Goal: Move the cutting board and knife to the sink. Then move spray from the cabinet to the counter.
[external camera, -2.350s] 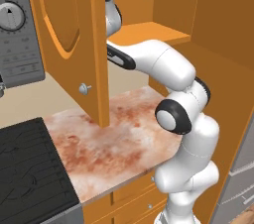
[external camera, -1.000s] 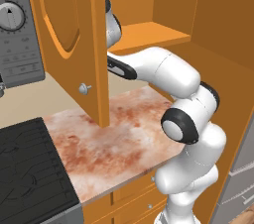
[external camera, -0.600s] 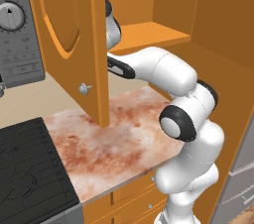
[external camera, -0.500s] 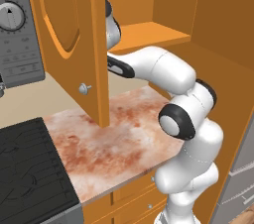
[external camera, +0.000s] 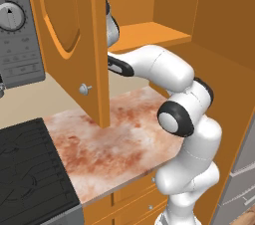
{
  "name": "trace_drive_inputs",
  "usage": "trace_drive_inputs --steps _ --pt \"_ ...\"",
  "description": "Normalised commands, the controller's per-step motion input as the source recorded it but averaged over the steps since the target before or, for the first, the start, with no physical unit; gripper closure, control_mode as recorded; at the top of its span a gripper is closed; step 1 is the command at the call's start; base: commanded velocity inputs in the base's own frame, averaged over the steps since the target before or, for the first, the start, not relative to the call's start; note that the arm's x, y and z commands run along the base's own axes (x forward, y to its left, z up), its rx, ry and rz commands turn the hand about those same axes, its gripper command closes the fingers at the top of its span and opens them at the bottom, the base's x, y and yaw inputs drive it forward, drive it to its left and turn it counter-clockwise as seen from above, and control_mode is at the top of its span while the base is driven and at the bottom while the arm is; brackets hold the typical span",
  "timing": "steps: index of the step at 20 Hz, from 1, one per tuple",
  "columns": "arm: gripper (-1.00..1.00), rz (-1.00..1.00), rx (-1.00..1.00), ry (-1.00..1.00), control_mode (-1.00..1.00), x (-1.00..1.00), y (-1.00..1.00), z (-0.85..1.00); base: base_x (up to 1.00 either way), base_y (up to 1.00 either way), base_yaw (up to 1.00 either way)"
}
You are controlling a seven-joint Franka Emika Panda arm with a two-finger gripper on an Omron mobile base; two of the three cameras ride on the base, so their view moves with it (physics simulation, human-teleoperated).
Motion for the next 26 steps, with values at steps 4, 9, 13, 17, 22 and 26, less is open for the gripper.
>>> trace_drive_inputs --steps 4,9,13,17,22,26 --pt "1.0 0.0 0.0 0.0 -1.0 0.0 0.0 0.0 0.0 0.0 0.0" --pt "1.0 0.0 0.0 0.0 -1.0 0.0 0.0 0.0 0.0 0.0 0.0" --pt "1.0 0.0 0.0 -0.04 -1.0 -0.04 0.0 0.13 0.0 0.0 0.0" --pt "1.0 0.0 0.0 -0.01 -1.0 -0.01 0.0 0.02 0.0 0.0 0.0" --pt "1.0 0.0 0.0 -0.04 -1.0 -0.23 -0.07 0.07 0.0 0.0 0.0" --pt "1.0 -0.04 0.0 -0.09 -1.0 -0.74 -0.3 0.19 0.0 0.0 0.0"
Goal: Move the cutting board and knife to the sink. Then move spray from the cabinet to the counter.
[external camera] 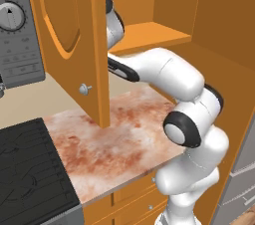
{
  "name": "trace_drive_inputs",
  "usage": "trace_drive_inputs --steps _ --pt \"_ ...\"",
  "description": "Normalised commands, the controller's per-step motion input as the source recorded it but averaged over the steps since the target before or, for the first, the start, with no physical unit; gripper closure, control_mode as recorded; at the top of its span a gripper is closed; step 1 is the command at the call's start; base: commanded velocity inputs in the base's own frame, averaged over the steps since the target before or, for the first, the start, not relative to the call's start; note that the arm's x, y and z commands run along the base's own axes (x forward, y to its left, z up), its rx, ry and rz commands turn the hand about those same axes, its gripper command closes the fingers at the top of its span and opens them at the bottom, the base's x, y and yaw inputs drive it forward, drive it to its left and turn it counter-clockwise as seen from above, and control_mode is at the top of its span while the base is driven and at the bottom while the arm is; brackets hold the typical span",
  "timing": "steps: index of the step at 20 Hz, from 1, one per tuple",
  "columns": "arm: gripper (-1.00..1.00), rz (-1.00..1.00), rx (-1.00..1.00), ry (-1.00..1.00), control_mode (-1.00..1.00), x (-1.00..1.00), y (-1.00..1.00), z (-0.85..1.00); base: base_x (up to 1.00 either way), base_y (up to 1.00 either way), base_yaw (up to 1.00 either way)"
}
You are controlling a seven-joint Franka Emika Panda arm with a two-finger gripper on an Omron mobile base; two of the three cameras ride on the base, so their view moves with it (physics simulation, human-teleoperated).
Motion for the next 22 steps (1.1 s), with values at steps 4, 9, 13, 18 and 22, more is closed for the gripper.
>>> trace_drive_inputs --steps 4,9,13,18,22 --pt "1.0 -0.1 0.0 -0.04 -1.0 -0.98 -0.56 -0.03 0.0 0.0 0.0" --pt "1.0 -0.14 0.0 0.0 -1.0 -1.0 -0.78 -0.27 0.0 0.0 0.0" --pt "1.0 -0.16 0.0 0.01 -1.0 -0.86 -0.93 -0.31 0.0 0.0 0.0" --pt "1.0 -0.05 0.0 0.05 -1.0 -0.47 -0.87 -0.31 0.0 0.0 0.0" --pt "1.0 0.01 0.03 0.04 -1.0 -0.02 -0.59 -0.21 0.0 0.0 0.0"
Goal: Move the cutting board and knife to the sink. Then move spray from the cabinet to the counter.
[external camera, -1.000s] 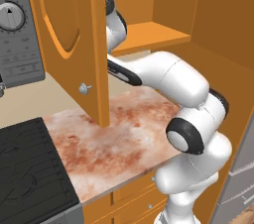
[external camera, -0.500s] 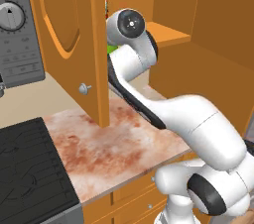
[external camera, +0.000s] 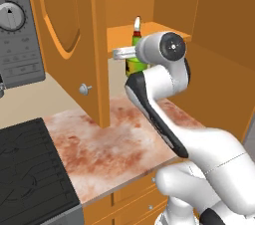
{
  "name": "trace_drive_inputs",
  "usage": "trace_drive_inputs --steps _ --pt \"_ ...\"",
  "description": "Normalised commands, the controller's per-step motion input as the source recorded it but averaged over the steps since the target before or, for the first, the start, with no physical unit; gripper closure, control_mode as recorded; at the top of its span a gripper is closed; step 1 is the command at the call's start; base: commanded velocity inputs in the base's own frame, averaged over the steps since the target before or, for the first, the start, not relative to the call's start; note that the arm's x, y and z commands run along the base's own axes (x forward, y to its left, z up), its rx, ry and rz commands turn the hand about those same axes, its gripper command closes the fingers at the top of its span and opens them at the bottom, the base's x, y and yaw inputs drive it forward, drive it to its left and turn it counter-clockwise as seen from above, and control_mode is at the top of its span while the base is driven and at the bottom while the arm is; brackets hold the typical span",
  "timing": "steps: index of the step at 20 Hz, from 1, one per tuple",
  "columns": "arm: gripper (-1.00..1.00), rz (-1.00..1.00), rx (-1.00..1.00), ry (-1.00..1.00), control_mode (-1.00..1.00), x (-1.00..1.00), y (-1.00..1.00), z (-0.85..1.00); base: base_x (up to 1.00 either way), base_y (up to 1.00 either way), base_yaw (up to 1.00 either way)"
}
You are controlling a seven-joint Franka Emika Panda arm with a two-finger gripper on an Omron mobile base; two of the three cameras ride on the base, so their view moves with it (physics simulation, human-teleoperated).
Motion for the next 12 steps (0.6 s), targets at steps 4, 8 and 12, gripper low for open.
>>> trace_drive_inputs --steps 4,8,12 --pt "1.0 0.1 0.01 0.15 -1.0 -0.01 -0.44 -0.44 0.0 0.0 0.0" --pt "1.0 0.16 0.0 0.15 -1.0 -0.06 -0.29 -0.55 0.0 0.0 0.0" --pt "1.0 -0.02 0.0 0.01 -1.0 -0.19 0.0 -0.5 0.0 0.0 0.0"
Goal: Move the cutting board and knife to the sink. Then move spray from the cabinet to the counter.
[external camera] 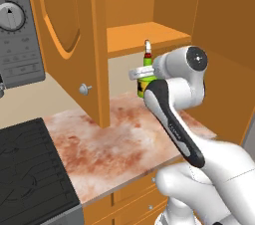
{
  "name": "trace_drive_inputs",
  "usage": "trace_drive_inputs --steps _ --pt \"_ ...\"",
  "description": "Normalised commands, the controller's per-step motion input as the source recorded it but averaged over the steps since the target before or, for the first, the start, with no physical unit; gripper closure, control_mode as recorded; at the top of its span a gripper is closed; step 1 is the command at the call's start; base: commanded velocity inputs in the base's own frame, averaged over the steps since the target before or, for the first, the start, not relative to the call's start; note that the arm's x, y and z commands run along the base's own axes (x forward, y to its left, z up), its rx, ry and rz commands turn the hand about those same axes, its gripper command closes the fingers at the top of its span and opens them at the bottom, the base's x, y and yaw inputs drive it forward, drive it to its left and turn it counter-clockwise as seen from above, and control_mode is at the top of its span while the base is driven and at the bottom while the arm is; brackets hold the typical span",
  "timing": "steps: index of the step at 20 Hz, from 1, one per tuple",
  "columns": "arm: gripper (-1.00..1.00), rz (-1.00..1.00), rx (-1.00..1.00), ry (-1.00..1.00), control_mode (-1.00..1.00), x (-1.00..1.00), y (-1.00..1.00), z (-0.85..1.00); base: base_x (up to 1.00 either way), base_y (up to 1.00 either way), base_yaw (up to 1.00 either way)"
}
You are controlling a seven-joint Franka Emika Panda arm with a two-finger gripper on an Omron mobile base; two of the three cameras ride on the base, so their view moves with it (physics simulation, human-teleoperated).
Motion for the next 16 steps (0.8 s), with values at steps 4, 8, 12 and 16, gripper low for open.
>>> trace_drive_inputs --steps 4,8,12,16 --pt "1.0 -0.19 0.0 0.0 -1.0 -0.22 0.0 -0.64 0.0 0.0 0.0" --pt "1.0 -0.32 0.02 0.0 -1.0 -0.1 0.0 -0.66 0.0 0.0 0.0" --pt "1.0 -0.38 0.06 0.0 -1.0 -0.03 -0.04 -0.64 0.0 0.0 0.0" --pt "1.0 -0.37 0.03 0.0 -1.0 -0.02 -0.04 -0.51 0.0 0.0 0.0"
